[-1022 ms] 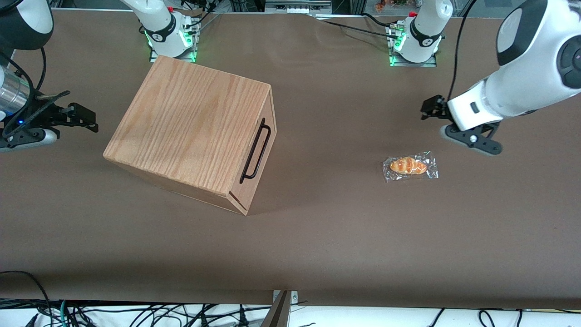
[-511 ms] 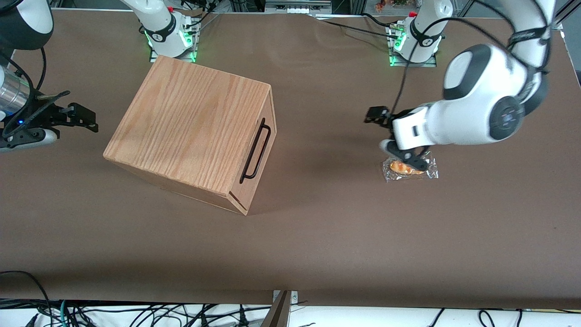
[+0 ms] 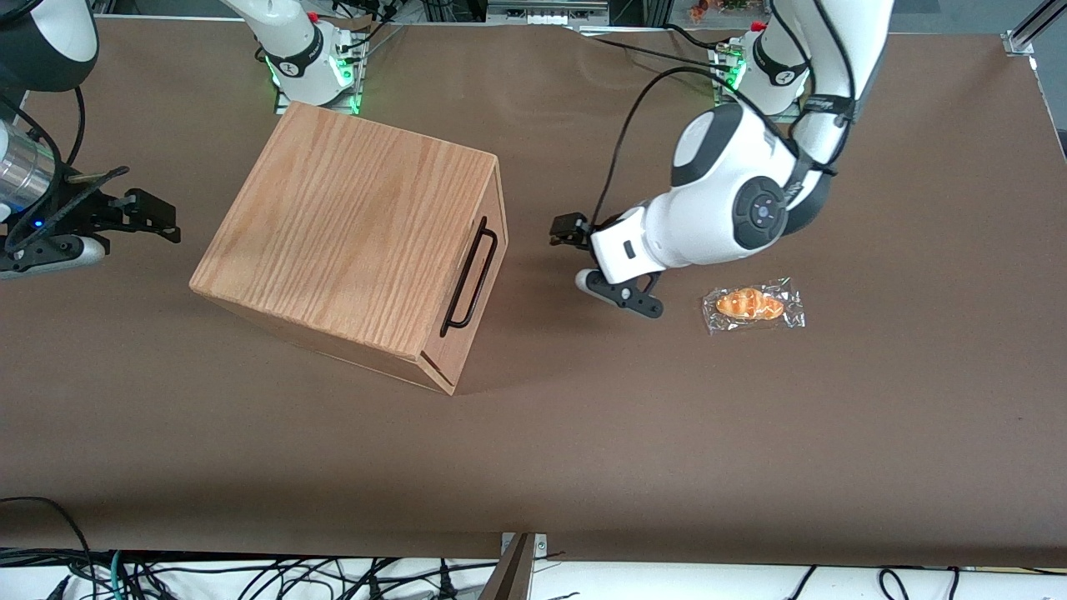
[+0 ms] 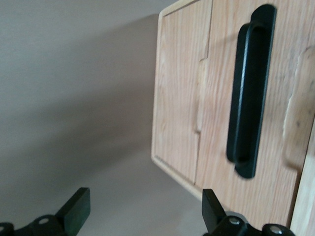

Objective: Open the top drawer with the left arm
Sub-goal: 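Move the left gripper toward the black drawer handle of the wooden box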

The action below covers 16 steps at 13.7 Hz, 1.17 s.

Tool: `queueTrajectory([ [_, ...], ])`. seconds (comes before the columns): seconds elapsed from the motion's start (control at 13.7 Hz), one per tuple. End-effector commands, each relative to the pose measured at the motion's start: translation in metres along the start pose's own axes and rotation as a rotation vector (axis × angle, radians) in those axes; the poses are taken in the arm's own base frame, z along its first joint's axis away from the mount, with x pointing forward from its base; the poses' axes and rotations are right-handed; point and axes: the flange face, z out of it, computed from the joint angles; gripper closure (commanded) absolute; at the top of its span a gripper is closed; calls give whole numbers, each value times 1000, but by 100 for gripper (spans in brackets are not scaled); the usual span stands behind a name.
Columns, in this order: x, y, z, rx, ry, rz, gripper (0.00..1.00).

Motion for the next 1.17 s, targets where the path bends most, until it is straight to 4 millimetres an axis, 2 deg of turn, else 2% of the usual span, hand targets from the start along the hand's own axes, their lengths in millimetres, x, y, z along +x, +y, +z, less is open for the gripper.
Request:
queueTrajectory([
  [0.0, 10, 29, 23, -34, 57, -52, 0],
  [0.22, 20, 57, 44, -59, 88, -118, 0],
  [0.44, 23, 71, 59, -67, 80, -124, 0],
  [0.8, 25, 70, 83, -53, 84, -125, 0],
  [1.1, 27, 64, 84, -38, 85, -118, 0],
])
